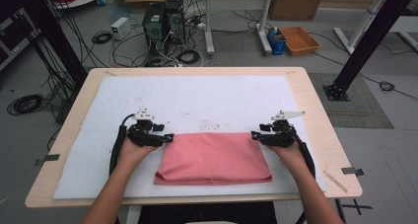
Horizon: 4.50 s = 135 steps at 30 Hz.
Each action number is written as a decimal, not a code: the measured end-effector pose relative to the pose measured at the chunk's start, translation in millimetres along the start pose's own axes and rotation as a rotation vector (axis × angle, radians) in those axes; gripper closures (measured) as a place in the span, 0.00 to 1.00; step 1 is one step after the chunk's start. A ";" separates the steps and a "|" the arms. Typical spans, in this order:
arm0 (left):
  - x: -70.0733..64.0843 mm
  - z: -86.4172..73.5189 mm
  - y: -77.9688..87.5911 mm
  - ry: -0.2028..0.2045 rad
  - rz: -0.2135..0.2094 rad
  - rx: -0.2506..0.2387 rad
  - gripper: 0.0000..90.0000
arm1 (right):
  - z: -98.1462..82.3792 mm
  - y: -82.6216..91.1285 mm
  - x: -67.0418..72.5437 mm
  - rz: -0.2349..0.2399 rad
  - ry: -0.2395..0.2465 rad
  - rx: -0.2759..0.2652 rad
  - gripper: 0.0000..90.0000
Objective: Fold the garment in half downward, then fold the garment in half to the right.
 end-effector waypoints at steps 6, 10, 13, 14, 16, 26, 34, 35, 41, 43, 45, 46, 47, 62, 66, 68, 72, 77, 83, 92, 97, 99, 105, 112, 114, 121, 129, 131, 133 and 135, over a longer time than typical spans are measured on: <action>0.4 -5.3 -4.7 -0.007 0.013 0.038 0.49 | -9.4 -12.4 2.7 -0.014 0.045 0.071 0.64; -3.2 -7.2 -5.6 -0.042 0.018 0.052 0.72 | -11.1 -10.3 2.9 -0.010 0.049 0.073 0.81; -7.0 -8.3 -6.5 -0.071 0.016 0.060 0.90 | -12.6 -9.2 3.6 0.013 0.061 0.057 0.93; -7.5 -7.9 -6.5 -0.081 0.017 0.062 0.93 | -12.4 -7.6 4.1 0.008 0.062 0.060 0.95; -7.2 -7.1 -5.8 -0.096 0.019 0.067 0.94 | -11.7 -7.0 3.4 0.004 0.066 0.058 0.96; 6.6 24.2 -7.8 -0.137 0.066 -0.014 0.95 | 5.5 -5.3 -10.3 -0.078 0.092 0.006 0.97; 17.0 38.2 -30.2 -0.121 0.072 -0.003 0.95 | 8.6 -10.5 -34.1 -0.134 0.069 0.021 0.97; 18.0 40.5 -32.8 -0.118 0.067 0.000 0.95 | 8.7 -10.9 -36.9 -0.140 0.063 0.020 0.97; 23.6 43.4 -40.8 -0.095 0.064 -0.006 0.95 | 6.5 -13.9 -47.8 -0.162 0.026 0.026 0.97; 24.0 41.0 -41.6 -0.087 0.063 -0.007 0.95 | 5.5 -14.5 -47.5 -0.159 0.009 0.032 0.92; 23.5 39.7 -40.3 -0.080 0.059 -0.013 0.93 | 6.3 -14.6 -50.3 -0.185 0.002 0.021 0.76; 23.2 39.7 -38.9 -0.072 0.061 -0.015 0.89 | 6.8 -13.4 -52.3 -0.197 -0.011 0.016 0.69; 22.8 39.9 -36.8 -0.057 0.061 -0.020 0.82 | 7.4 -11.5 -54.3 -0.206 -0.029 0.008 0.62; -11.3 23.8 13.4 -0.055 0.026 -0.122 0.22 | 6.7 23.3 -32.4 -0.081 0.012 -0.127 0.28; -19.7 18.1 24.2 -0.069 0.015 -0.126 0.20 | 11.5 29.0 -28.2 -0.050 0.014 -0.160 0.25; -21.6 16.5 29.1 -0.071 0.021 -0.129 0.20 | 15.5 31.5 -26.9 -0.034 0.011 -0.178 0.24; -28.7 12.8 34.6 -0.072 0.016 -0.137 0.20 | 20.6 32.9 -23.2 -0.013 0.012 -0.190 0.24; -39.9 5.4 30.1 -0.085 -0.002 -0.100 0.20 | 22.2 32.2 -20.2 -0.004 0.019 -0.189 0.24; -43.1 7.3 28.5 -0.089 0.001 -0.102 0.20 | 18.9 30.4 -19.2 -0.002 0.020 -0.178 0.24; -45.6 -0.3 19.1 -0.058 0.028 -0.064 0.20 | 22.0 33.2 -16.9 -0.002 0.025 -0.187 0.24; -48.0 -18.2 6.6 -0.026 0.027 0.000 0.22 | 26.3 33.1 -14.3 -0.004 0.032 -0.193 0.24; -48.6 -24.5 3.6 -0.009 0.030 0.012 0.25 | 27.3 31.0 -14.0 -0.005 0.036 -0.193 0.24; -51.5 -34.9 2.5 0.002 0.059 0.010 0.38 | 33.9 20.6 -7.0 0.007 0.041 -0.178 0.24; -62.7 -39.1 1.0 -0.021 0.068 0.022 0.53 | 38.8 14.7 -0.8 0.006 0.073 -0.170 0.24; -66.6 -40.3 0.3 -0.022 0.059 0.024 0.57 | 40.0 14.0 0.8 0.006 0.071 -0.169 0.24; -80.2 -45.2 0.1 -0.011 -0.003 0.009 0.69 | 42.3 11.4 4.8 0.010 0.086 -0.167 0.24; -86.7 -45.9 -3.5 -0.024 -0.033 0.023 0.78 | 45.1 11.1 11.1 0.017 0.102 -0.168 0.24; -87.1 -45.3 -4.2 -0.028 -0.032 0.022 0.82 | 46.7 10.6 16.7 0.026 0.113 -0.170 0.24; -87.6 -44.6 -4.8 -0.029 -0.036 0.020 0.85 | 48.3 8.7 20.8 0.032 0.121 -0.167 0.24; -86.9 -44.1 -4.9 -0.024 -0.049 0.017 0.86 | 51.6 6.7 26.7 0.040 0.138 -0.154 0.24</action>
Point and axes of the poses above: each handheld gripper's, and its own axes: y roughly backward along the jaws, z roughly out of its top, x roughly to its left, the point moved 8 cm from there along -y, roughly forward along the jaws, and after that the axes turned 14 degrees about -z, right-handed, at the moved point
